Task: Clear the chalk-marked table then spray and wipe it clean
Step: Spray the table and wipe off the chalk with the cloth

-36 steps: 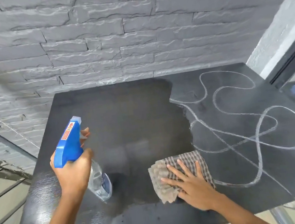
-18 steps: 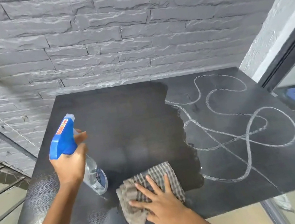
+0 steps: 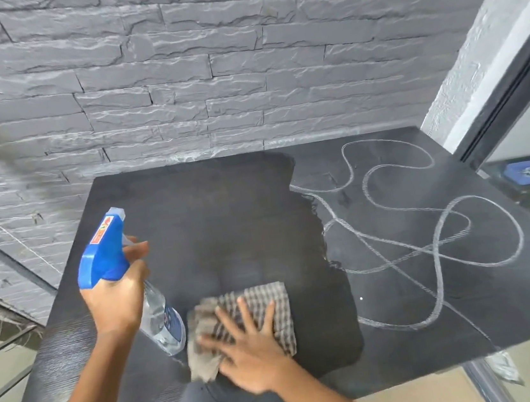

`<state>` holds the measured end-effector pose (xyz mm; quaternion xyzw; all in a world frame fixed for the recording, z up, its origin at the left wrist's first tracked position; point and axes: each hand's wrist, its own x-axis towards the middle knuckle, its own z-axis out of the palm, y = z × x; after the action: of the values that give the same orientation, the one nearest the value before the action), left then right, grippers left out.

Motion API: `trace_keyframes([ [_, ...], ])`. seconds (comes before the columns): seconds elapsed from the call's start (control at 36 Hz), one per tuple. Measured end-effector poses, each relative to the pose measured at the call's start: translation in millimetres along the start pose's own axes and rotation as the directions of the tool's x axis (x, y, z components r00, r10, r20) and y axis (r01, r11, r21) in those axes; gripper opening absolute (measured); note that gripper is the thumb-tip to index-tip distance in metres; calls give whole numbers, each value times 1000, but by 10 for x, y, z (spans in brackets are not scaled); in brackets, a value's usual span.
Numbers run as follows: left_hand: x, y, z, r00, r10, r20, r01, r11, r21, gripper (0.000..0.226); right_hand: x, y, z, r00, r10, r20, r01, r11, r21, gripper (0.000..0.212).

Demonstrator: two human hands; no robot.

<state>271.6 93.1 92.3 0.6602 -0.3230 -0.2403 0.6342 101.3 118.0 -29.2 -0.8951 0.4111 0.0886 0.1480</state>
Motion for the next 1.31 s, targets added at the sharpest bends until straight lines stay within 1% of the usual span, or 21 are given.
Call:
trace_keyframes([
  [0.08,-7,20,-22,1000,-3,5,2,1000,22,31,-297,-122,212,989,-143,37,145,988,-46,49],
  [0.14,-11,35,-60,1000,-1,27,1,1000,31,30,-527,19,362,986,-159,38,163,972,-167,52],
  [0.17,-15,43,-93,999,-1,43,-1,999,34,31,-617,123,431,990,-142,14,141,960,-240,55],
  [0.22,-35,44,-171,998,-5,63,2,999,49,35,-784,326,503,992,-122,-10,115,957,-266,62],
  [0.28,-83,66,-279,997,20,71,-25,997,67,35,-840,427,458,997,-52,-48,40,974,-221,70],
  [0.33,-110,85,-395,997,36,68,-42,995,93,39,-732,413,369,998,58,-31,-62,988,-141,74],
  [0.39,-129,97,-513,998,39,56,-45,992,121,43,-495,311,322,990,137,-17,-138,986,-96,72],
  [0.44,-152,108,-627,998,58,26,-62,985,161,41,-232,124,171,988,151,-16,-152,986,-70,64],
  [0.53,-132,83,-793,996,31,-81,-14,979,204,31,80,-268,65,999,-53,11,54,998,-39,56],
  [0.61,-67,1,-986,988,13,-154,14,985,173,13,74,-700,114,965,-259,51,260,965,-18,51],
  [0.67,-23,-64,-1101,983,12,-183,17,988,155,23,-28,-799,212,931,-341,133,349,936,-38,52],
  [0.69,-21,-73,-1126,981,8,-193,19,990,137,22,-83,-766,277,920,-363,148,377,923,-77,53],
  [0.75,-34,-68,-1123,977,5,-213,21,993,119,22,-182,-613,373,943,-312,117,330,923,-196,52],
  [0.89,15,-162,-1152,967,-4,-256,24,997,76,30,-387,-164,396,954,-301,2,291,923,-252,58],
  [0.94,48,-167,-1138,970,-28,-243,43,998,54,30,-362,-93,320,976,-217,-7,211,956,-204,59],
  [1.0,67,-172,-1113,973,-34,-230,46,998,45,32,-234,-118,250,996,-87,22,89,984,-156,58],
  [1.06,70,-171,-1082,974,-34,-226,37,999,9,35,-35,-232,160,1000,-18,-12,17,994,-105,54],
  [1.11,71,-193,-1083,971,-30,-236,27,1000,-15,32,174,-424,88,998,-65,14,65,996,-63,56],
  [1.17,65,-193,-1077,971,-15,-239,17,1000,7,34,292,-665,104,987,-163,14,164,986,-39,58],
  [1.22,66,-204,-1085,972,0,-235,4,1000,16,36,269,-912,128,961,-269,59,271,961,-49,53],
  [1.31,71,-205,-1096,973,6,-230,-3,1000,12,35,102,-1027,201,930,-340,136,349,936,-49,58],
])
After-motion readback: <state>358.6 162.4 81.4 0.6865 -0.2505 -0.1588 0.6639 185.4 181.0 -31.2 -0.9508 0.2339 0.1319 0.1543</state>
